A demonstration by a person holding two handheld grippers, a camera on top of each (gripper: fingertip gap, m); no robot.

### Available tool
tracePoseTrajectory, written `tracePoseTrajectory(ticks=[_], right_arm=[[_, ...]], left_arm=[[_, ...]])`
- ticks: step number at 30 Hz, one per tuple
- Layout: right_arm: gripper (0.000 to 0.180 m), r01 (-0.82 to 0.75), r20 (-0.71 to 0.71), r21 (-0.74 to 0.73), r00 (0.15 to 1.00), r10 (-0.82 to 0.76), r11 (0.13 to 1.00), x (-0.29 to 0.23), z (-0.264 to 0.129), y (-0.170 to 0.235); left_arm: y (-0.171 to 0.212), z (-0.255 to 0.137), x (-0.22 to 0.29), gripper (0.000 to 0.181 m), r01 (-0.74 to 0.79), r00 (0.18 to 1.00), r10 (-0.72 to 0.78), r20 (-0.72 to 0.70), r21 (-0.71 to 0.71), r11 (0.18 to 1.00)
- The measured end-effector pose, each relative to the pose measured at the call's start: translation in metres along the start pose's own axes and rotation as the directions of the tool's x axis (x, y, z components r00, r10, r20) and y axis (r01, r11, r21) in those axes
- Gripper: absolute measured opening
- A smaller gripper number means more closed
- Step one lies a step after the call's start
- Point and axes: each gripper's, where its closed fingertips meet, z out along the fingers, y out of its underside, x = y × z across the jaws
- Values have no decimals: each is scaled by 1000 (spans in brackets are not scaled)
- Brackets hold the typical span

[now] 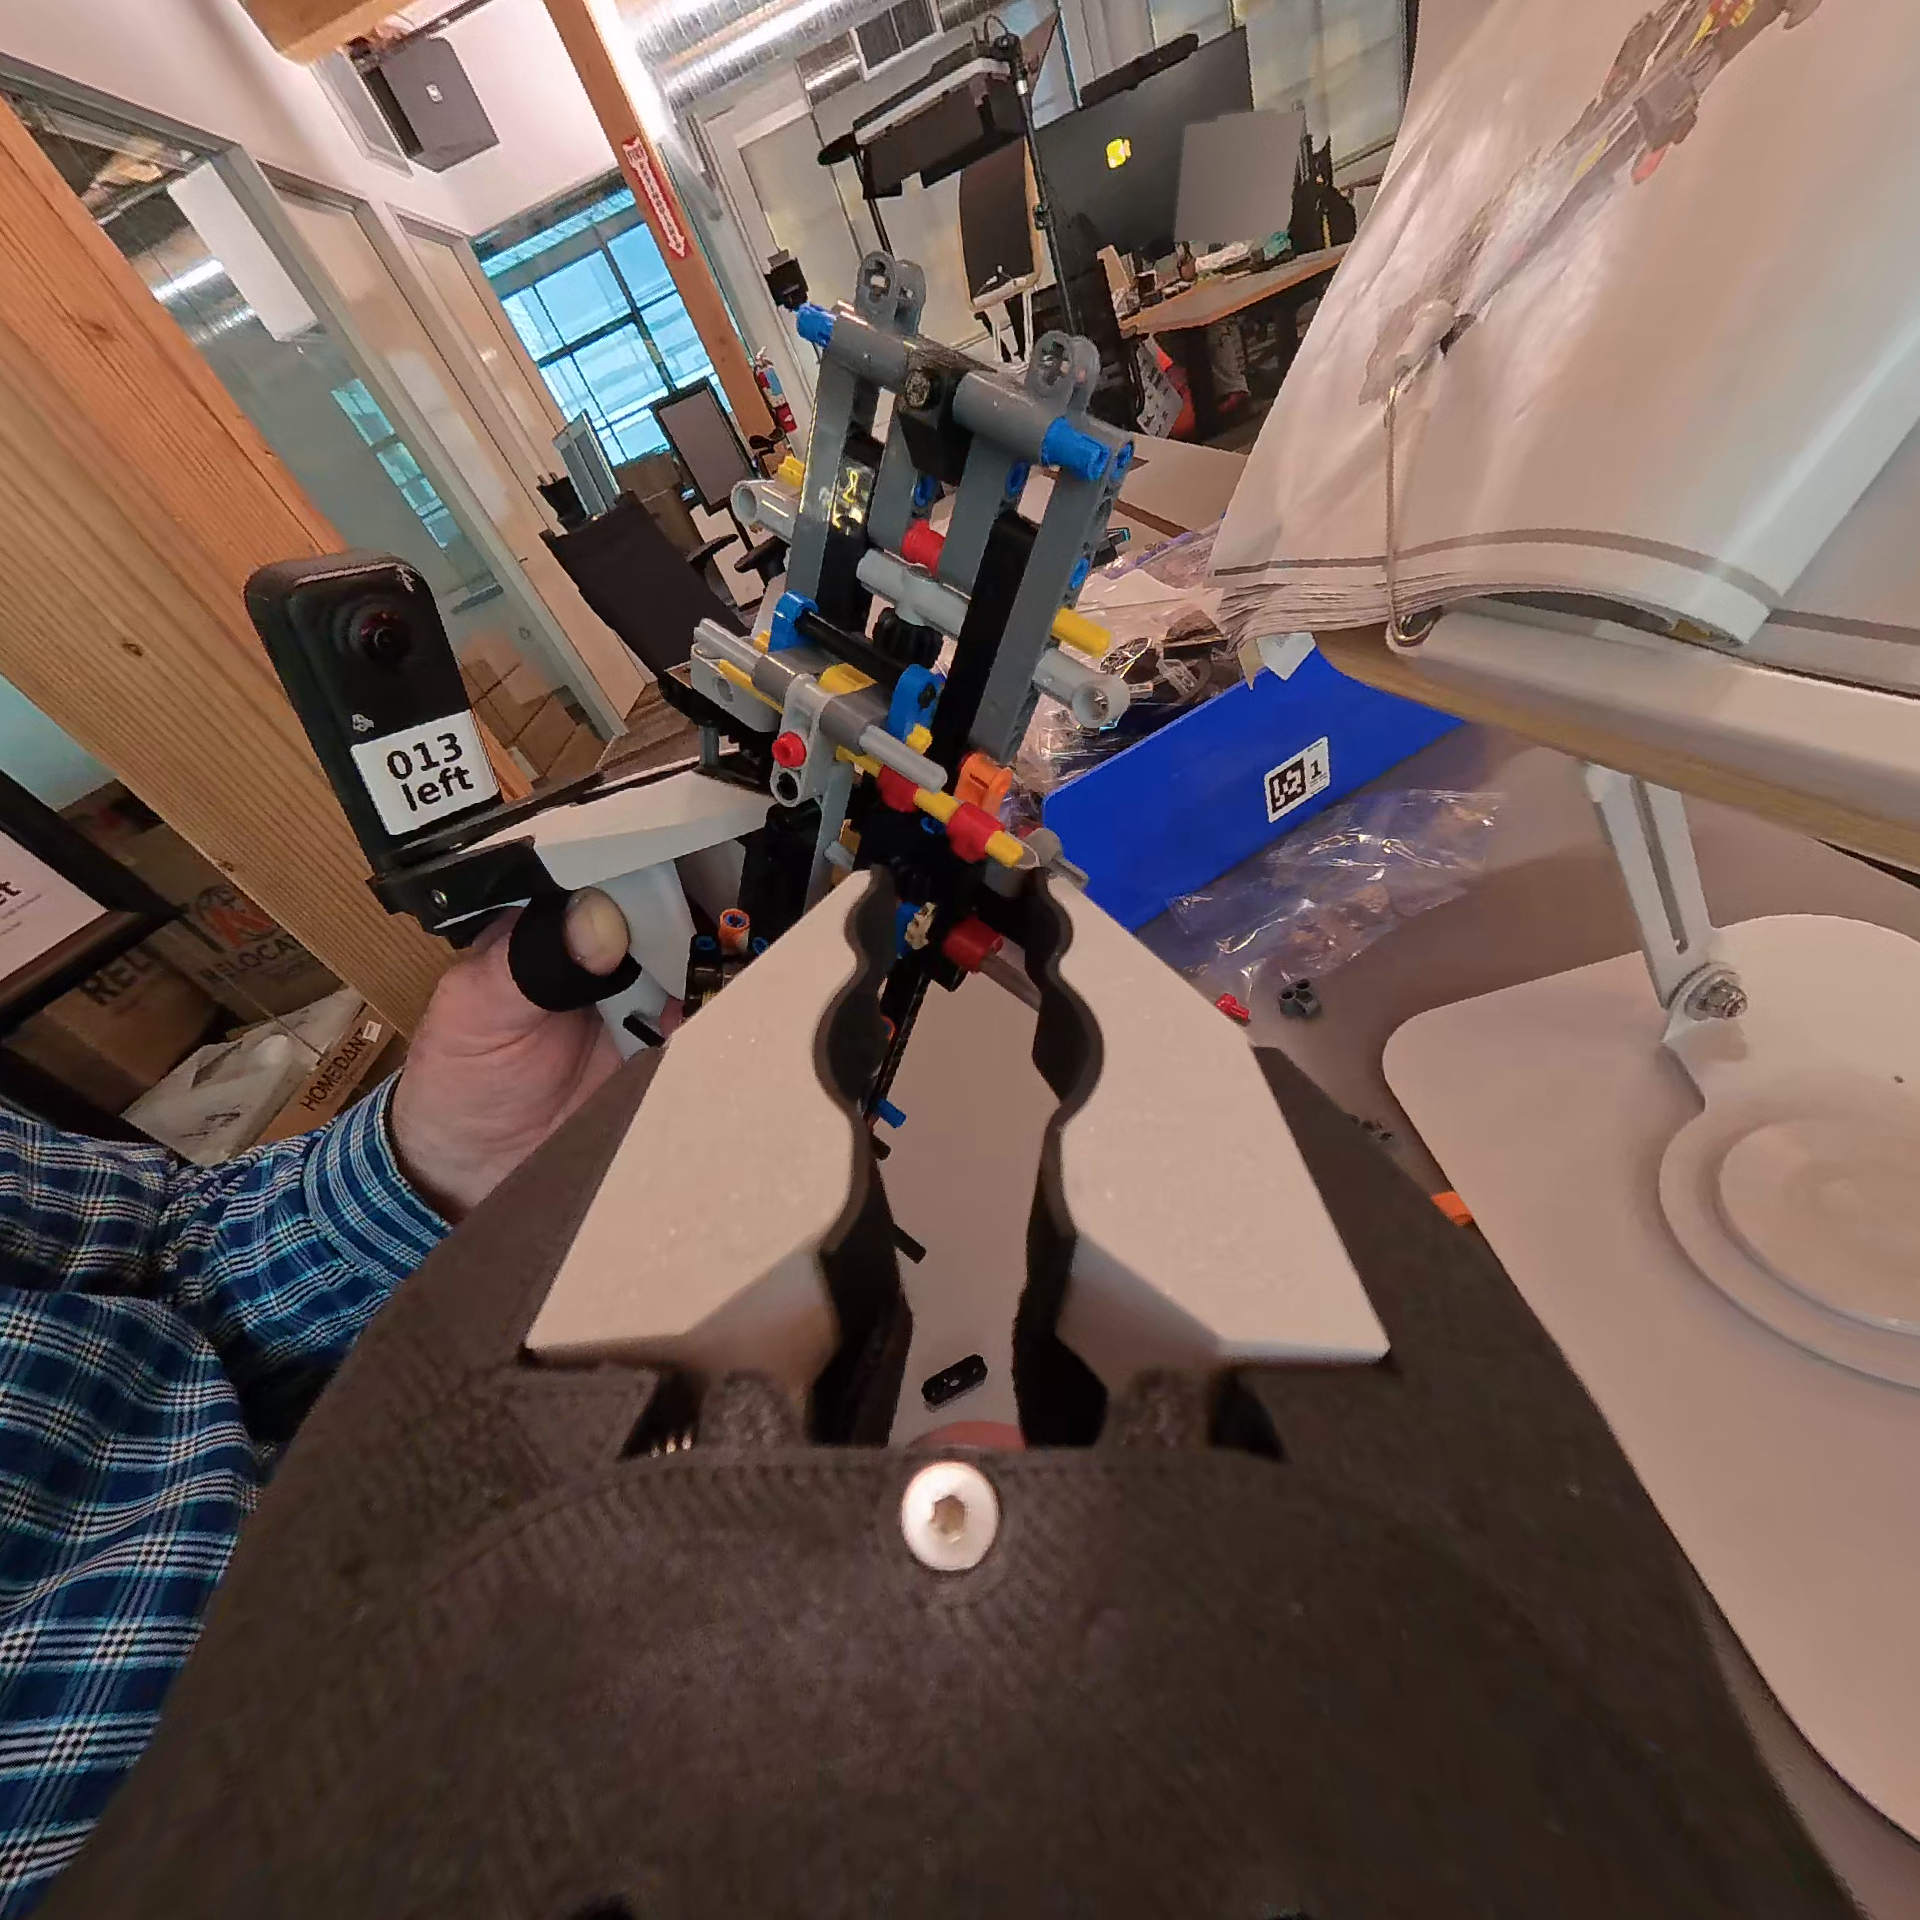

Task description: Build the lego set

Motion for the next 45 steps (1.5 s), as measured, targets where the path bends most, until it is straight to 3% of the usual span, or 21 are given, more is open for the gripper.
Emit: tracePoseTrajectory(ticks=[18, 20, 24, 27, 30, 35, 37, 40, 45], right_arm=[[23, 11, 6, 14, 1000, -12, 1000, -2, 3, -6], [19, 58, 7, 18, 998, -58, 998, -5, 2, -9], [33, 292, -76, -41, 953, -294, 956, -6, -2, -10], [37, 516, -165, -148, 828, -536, 843, -5, 0, -5], [41, 700, -275, -223, 622, -733, 679, -6, 1, -10], [36, 838, -320, -400, 251, -913, 371, -5, 3, -12], [31, 854, -316, -441, 142, -938, 277, -7, 4, -11], [27, 857, -296, -468, 79, -952, 217, -6, 4, -10], [20, 854, -275, -445, 156, -949, 269, -7, 4, -11]], left_arm=[[-4, -3, -5, 8, 128, 990, -126, -55, 45, 991], [-7, -5, -7, 7, 199, 977, -193, -89, 64, 978], [-10, -7, -10, 7, 327, 939, -313, -142, 87, 941], [-8, -5, -11, 7, 362, 925, -351, -143, 64, 930], [-5, -3, -10, 7, 402, 907, -390, -160, 53, 914], [1, -1, -10, 7, 436, 892, -426, -154, 34, 899], [2, -1, -11, 7, 448, 886, -438, -154, 32, 894], [4, 0, -11, 7, 447, 885, -439, -153, 20, 894], [3, 0, -10, 7, 429, 894, -420, -157, 27, 903]])
